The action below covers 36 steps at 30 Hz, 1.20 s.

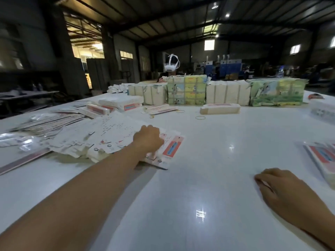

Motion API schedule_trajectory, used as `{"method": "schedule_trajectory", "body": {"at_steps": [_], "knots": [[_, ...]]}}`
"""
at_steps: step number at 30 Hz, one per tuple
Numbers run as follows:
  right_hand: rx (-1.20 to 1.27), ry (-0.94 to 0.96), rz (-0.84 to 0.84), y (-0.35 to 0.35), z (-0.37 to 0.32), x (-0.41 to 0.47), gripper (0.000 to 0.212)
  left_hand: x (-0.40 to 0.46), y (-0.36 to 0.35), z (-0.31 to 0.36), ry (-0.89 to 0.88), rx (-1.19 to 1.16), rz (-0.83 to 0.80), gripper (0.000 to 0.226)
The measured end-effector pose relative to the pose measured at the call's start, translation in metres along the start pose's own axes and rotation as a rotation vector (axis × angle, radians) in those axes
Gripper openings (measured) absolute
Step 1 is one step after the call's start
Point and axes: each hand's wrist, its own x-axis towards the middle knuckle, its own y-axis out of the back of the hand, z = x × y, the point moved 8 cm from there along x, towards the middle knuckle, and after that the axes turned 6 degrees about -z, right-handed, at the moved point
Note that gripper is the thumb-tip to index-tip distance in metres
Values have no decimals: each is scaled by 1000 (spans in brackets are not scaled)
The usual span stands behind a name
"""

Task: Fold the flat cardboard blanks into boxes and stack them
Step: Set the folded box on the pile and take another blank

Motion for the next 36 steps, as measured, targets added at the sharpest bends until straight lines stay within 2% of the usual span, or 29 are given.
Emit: {"method": "schedule_trajectory", "body": {"at_steps": [2,4,9,13,17,20,22,25,28,30,32,34,36], "knots": [[25,-18,12,-1,2,2,20,11,-9,-45,148,88,-104,54],[37,-22,23,-3,4,3,17,18,-21,-61,181,135,-200,60],[29,-40,7,-2,3,2,18,19,-21,-38,33,361,-168,23],[37,-24,17,6,-6,-3,21,9,-18,-24,-37,625,-131,22],[-2,-6,-33,7,-11,-4,30,4,19,-3,-8,388,-61,15],[27,-22,-112,2,-6,-1,33,-14,35,48,-107,229,75,20],[308,-105,-103,7,0,-2,36,-41,30,96,-258,115,155,30],[1237,-414,122,20,28,-10,38,-87,8,157,-492,-27,226,38],[1730,-597,104,16,36,-13,48,-128,-15,194,-704,9,310,51],[1824,-619,96,18,37,-16,38,-148,-27,203,-809,70,311,71],[1754,-623,77,16,37,-18,20,-154,-32,202,-836,49,297,78],[1688,-611,60,16,35,-18,13,-157,-31,199,-863,26,337,72],[1641,-574,66,19,35,-17,17,-160,-27,198,-888,-30,385,58]]}}
